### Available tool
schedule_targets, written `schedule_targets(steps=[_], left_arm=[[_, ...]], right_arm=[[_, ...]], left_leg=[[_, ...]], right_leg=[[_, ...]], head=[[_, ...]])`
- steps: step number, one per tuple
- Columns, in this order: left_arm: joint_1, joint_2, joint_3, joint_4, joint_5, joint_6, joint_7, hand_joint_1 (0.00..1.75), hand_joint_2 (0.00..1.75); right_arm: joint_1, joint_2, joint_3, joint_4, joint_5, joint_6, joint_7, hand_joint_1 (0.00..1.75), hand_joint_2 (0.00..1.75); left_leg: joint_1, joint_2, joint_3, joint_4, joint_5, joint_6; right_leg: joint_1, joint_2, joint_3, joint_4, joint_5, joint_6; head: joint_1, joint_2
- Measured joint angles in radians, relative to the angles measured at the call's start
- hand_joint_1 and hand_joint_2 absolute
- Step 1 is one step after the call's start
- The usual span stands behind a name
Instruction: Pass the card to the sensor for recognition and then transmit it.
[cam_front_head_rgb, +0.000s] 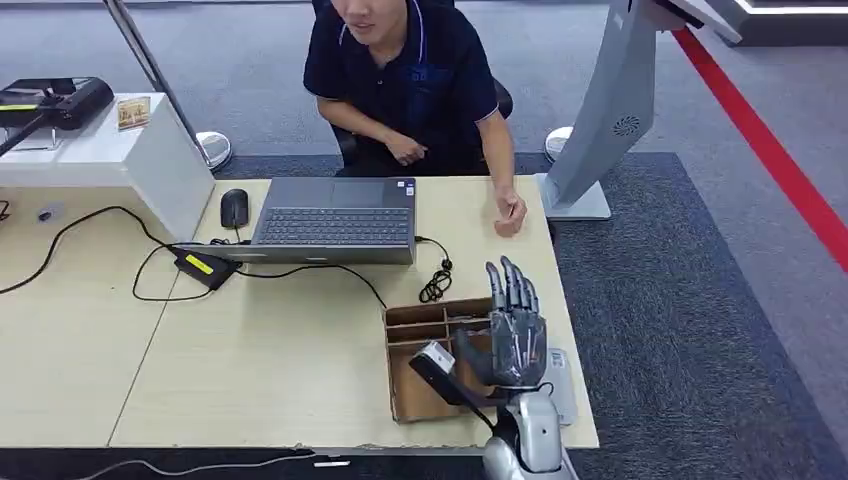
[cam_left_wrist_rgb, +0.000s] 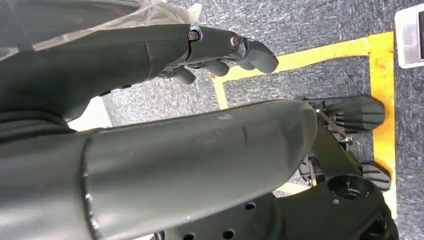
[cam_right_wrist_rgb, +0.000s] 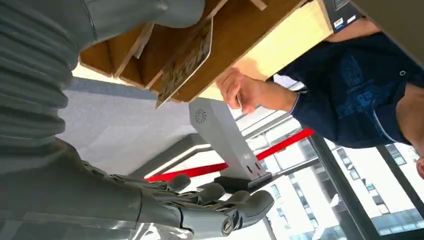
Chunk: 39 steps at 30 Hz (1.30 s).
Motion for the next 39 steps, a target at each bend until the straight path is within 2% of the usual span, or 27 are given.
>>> schedule_targets(steps=[20,39], left_arm=[[0.000,0.000,0.000,0.000,-0.001,-0.001,-0.003,0.00,0.00],[0.000,0.000,0.000,0.000,-0.002,-0.001,-0.003,0.00,0.00]], right_arm=[[-0.001,-0.031,0.016,0.000,0.008,0.000,0.041,0.00,1.75],[-0.002,-0.040,0.027,0.000,0.008,0.000,0.043,0.00,1.75]], left_leg=[[0.000,0.000,0.000,0.000,0.000,0.000],[0.000,0.000,0.000,0.000,0.000,0.000]], right_leg=[[0.000,0.000,0.000,0.000,0.000,0.000],[0.000,0.000,0.000,0.000,0.000,0.000]], head=[[0.000,0.000],[0.000,0.000]])
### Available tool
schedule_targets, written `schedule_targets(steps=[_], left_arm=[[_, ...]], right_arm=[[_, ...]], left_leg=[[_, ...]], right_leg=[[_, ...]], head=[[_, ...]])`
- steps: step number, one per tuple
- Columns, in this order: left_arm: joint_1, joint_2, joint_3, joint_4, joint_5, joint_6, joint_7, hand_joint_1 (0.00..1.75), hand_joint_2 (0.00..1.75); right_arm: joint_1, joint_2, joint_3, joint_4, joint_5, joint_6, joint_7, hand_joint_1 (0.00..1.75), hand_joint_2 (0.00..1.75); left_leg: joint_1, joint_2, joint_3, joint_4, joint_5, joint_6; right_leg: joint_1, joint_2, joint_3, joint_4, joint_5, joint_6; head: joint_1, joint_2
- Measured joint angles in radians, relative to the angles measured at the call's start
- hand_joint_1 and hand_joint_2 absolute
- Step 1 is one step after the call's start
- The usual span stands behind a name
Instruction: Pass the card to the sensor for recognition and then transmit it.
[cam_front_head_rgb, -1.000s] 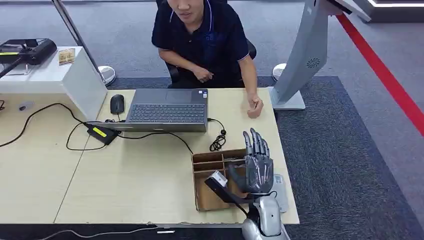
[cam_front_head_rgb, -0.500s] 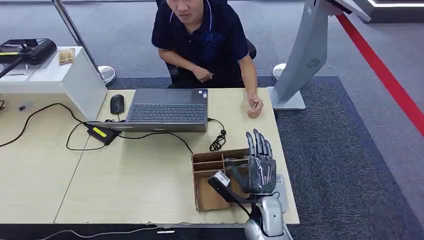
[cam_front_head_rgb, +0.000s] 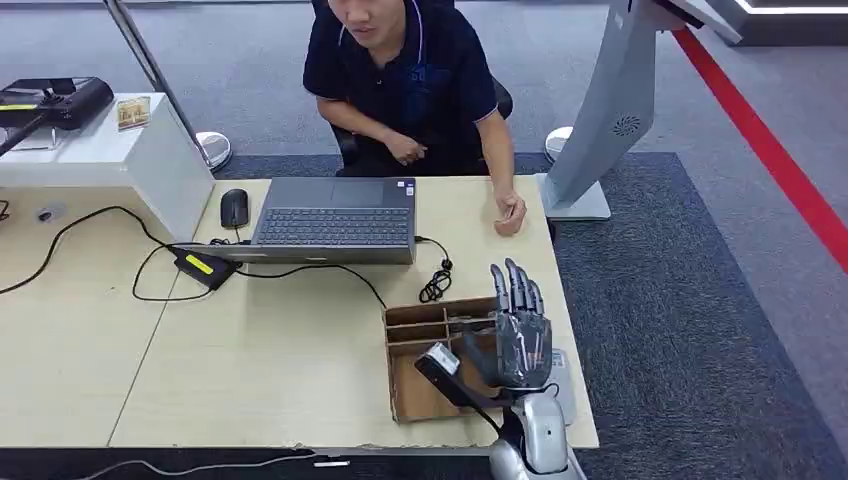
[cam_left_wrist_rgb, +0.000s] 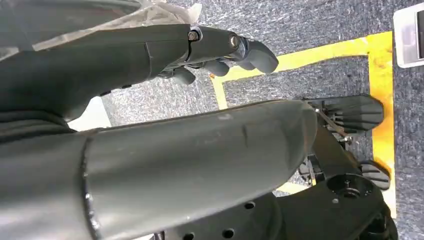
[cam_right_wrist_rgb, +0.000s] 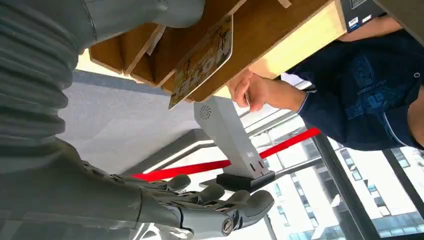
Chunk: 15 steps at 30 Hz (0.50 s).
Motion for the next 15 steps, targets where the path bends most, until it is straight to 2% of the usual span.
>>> schedule_targets(steps=[15], left_arm=[[0.000,0.000,0.000,0.000,0.000,0.000,0.000,0.00,0.00]], right_arm=[[0.000,-0.002,0.006,0.000,0.007,0.000,0.004,0.03,1.75]], left_leg=[[0.000,0.000,0.000,0.000,0.000,0.000]], right_leg=[[0.000,0.000,0.000,0.000,0.000,0.000]], head=[[0.000,0.000]])
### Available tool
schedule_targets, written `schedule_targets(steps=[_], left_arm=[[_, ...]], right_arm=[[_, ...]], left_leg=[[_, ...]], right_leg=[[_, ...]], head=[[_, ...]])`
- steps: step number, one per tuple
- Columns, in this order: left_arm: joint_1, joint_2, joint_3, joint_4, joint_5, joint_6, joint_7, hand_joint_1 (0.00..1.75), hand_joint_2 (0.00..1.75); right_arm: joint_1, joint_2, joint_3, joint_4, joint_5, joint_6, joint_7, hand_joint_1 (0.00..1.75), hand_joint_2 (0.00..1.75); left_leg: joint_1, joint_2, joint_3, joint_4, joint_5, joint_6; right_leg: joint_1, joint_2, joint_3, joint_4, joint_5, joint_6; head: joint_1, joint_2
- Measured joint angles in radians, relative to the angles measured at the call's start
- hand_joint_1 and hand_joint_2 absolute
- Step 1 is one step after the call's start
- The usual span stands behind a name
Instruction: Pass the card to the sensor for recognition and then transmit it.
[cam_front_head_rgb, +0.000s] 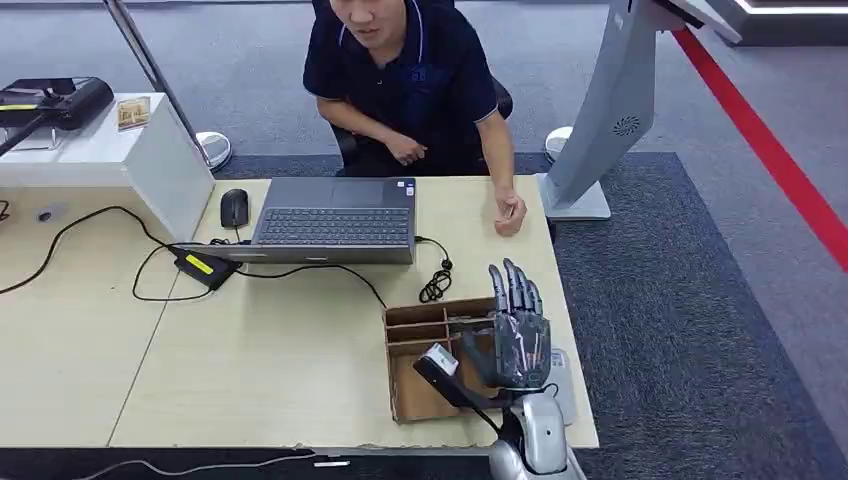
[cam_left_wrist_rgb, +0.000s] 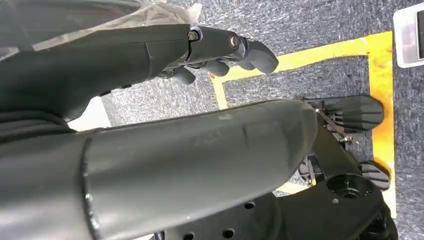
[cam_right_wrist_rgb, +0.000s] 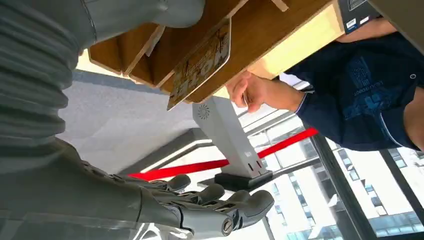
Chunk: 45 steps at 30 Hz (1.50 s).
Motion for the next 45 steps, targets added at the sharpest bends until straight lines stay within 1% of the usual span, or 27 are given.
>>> schedule_targets(steps=[2,3,14,16,18,32,33,34,38,39,45], left_arm=[[0.000,0.000,0.000,0.000,0.000,0.000,0.000,0.00,0.00],[0.000,0.000,0.000,0.000,0.000,0.000,0.000,0.00,0.00],[0.000,0.000,0.000,0.000,0.000,0.000,0.000,0.00,0.00],[0.000,0.000,0.000,0.000,0.000,0.000,0.000,0.00,0.00],[0.000,0.000,0.000,0.000,0.000,0.000,0.000,0.00,0.00],[0.000,0.000,0.000,0.000,0.001,0.000,0.000,0.00,0.00],[0.000,0.000,0.000,0.000,0.001,0.000,0.000,0.00,0.00],[0.000,0.000,0.000,0.000,0.001,0.000,0.000,0.00,0.00],[0.000,0.000,0.000,0.000,0.001,0.000,0.000,0.00,0.00],[0.000,0.000,0.000,0.000,0.001,0.000,0.000,0.00,0.00],[0.000,0.000,0.000,0.000,0.001,0.000,0.000,0.00,0.00]], right_arm=[[0.000,0.000,0.000,0.000,0.003,0.000,0.000,0.03,1.75],[0.000,0.000,0.001,0.000,0.003,0.000,0.000,0.00,1.75],[0.000,-0.002,0.005,0.000,0.005,0.000,0.000,0.00,1.75],[0.000,-0.002,0.005,0.000,0.005,0.000,0.000,0.05,1.75],[0.000,-0.002,0.005,0.000,0.006,0.000,0.000,0.03,1.75],[-0.006,-0.005,0.006,0.000,0.008,0.000,0.013,0.14,1.75],[-0.006,-0.005,0.006,0.000,0.008,0.000,0.013,0.16,1.75],[-0.007,-0.005,0.006,0.000,0.008,0.000,0.013,0.24,1.75],[-0.010,-0.006,0.008,0.000,0.008,0.000,0.013,0.23,1.75],[-0.010,-0.006,0.009,0.000,0.008,0.000,0.013,0.26,1.75],[-0.010,-0.007,0.013,0.000,0.008,0.000,0.014,0.28,1.75]], left_leg=[[0.000,0.000,0.000,0.000,0.000,0.000],[0.000,0.000,0.000,0.000,0.000,0.000],[0.000,0.000,0.000,0.000,0.000,0.000],[0.000,0.000,0.000,0.000,0.000,0.000],[0.000,0.000,0.000,0.000,0.000,0.000],[0.000,0.000,0.000,0.000,0.000,0.000],[0.000,0.000,0.000,0.000,0.000,0.000],[0.000,0.000,0.000,0.000,0.000,0.000],[0.000,0.000,0.000,0.000,0.000,0.000],[0.000,0.000,0.000,0.000,0.000,0.000],[0.000,0.000,0.000,0.000,0.000,0.000]], right_leg=[[0.000,0.000,0.000,0.000,0.000,0.000],[0.000,0.000,0.000,0.000,0.000,0.000],[0.000,0.000,0.000,0.000,0.000,0.000],[0.000,0.000,0.000,0.000,0.000,0.000],[0.000,0.000,0.000,0.000,0.000,0.000],[0.000,0.000,0.000,0.000,0.000,0.000],[0.000,0.000,0.000,0.000,0.000,0.000],[0.000,0.000,0.000,0.000,0.000,0.000],[0.000,0.000,0.000,0.000,0.000,0.000],[0.000,0.000,0.000,0.000,0.000,0.000],[0.000,0.000,0.000,0.000,0.000,0.000]], head=[[0.000,0.000],[0.000,0.000],[0.000,0.000],[0.000,0.000],[0.000,0.000],[0.000,0.000],[0.000,0.000],[0.000,0.000],[0.000,0.000],[0.000,0.000],[0.000,0.000]])
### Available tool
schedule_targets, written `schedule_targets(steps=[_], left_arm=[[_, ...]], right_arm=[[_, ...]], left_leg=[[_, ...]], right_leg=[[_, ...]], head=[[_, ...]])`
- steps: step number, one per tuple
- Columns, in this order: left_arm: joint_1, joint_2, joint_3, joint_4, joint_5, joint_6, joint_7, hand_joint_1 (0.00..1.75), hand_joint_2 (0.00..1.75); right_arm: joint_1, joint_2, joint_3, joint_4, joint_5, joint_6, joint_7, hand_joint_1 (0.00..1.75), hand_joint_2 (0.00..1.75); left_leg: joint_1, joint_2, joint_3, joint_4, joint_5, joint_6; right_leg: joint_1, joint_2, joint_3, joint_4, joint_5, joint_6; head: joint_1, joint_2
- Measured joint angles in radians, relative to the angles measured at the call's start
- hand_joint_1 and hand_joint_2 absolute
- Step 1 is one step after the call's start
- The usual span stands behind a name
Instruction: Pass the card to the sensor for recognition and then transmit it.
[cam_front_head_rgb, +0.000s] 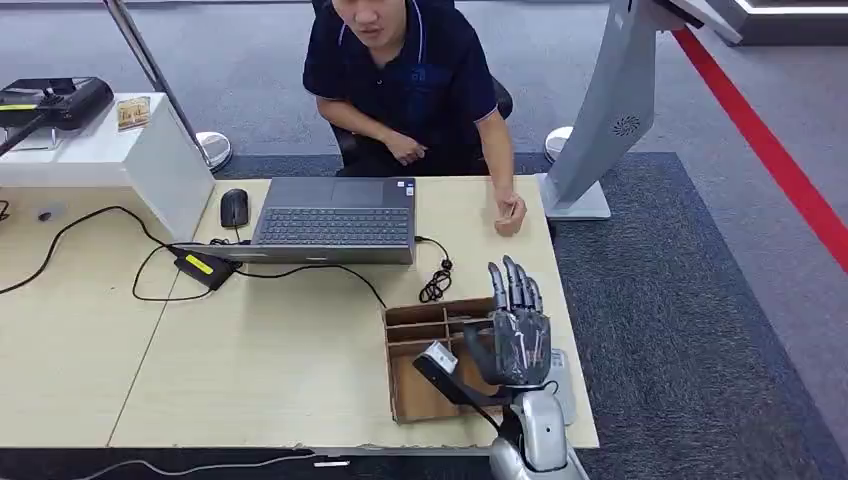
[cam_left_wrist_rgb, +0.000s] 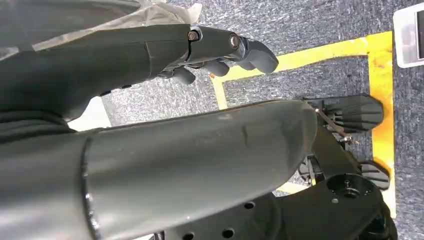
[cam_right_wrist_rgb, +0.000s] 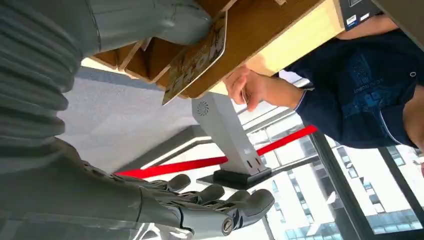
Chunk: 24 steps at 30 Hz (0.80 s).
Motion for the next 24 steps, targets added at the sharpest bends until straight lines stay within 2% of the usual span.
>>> schedule_targets(steps=[9,15,19,22,23,24], left_arm=[[0.000,0.000,0.000,0.000,0.000,0.000,0.000,0.00,0.00],[0.000,0.000,0.000,0.000,0.004,0.004,-0.002,0.00,0.00],[0.000,0.000,0.001,0.000,0.006,0.004,-0.002,0.00,0.00],[0.000,0.000,0.002,0.000,0.008,0.005,-0.002,0.00,0.00],[0.000,0.000,0.002,0.000,0.008,0.005,-0.002,0.00,0.00],[0.000,0.000,0.002,0.000,0.008,0.005,-0.002,0.00,0.00]], right_arm=[[0.000,0.000,0.003,0.001,-0.004,0.000,0.000,0.45,1.75],[0.002,0.000,0.005,0.002,-0.003,0.000,0.004,0.44,1.75],[0.003,-0.007,0.015,0.003,-0.013,0.000,0.032,0.44,1.75],[0.010,-0.013,0.019,0.008,-0.014,0.000,0.040,0.54,1.75],[0.012,-0.014,0.020,0.008,-0.014,0.000,0.040,0.68,1.75],[0.014,-0.016,0.020,0.008,-0.014,0.000,0.040,0.68,1.75]], left_leg=[[0.000,0.000,0.000,0.000,0.000,0.000],[0.000,0.000,0.000,0.000,0.000,0.000],[0.000,0.000,0.000,0.000,0.000,0.000],[0.000,0.000,0.000,0.000,0.000,0.000],[0.000,0.000,0.000,0.000,0.000,0.000],[0.000,0.000,0.000,0.000,0.000,0.000]], right_leg=[[0.000,0.000,0.000,0.000,0.000,0.000],[0.000,0.000,0.000,0.000,0.000,0.000],[0.000,0.000,0.000,0.000,0.000,0.000],[0.000,0.000,0.000,0.000,0.000,0.000],[0.000,0.000,0.000,0.000,0.000,0.000],[0.000,0.000,0.000,0.000,0.000,0.000]], head=[[0.000,0.000],[0.000,0.000],[0.000,0.000],[0.000,0.000],[0.000,0.000],[0.000,0.000]])
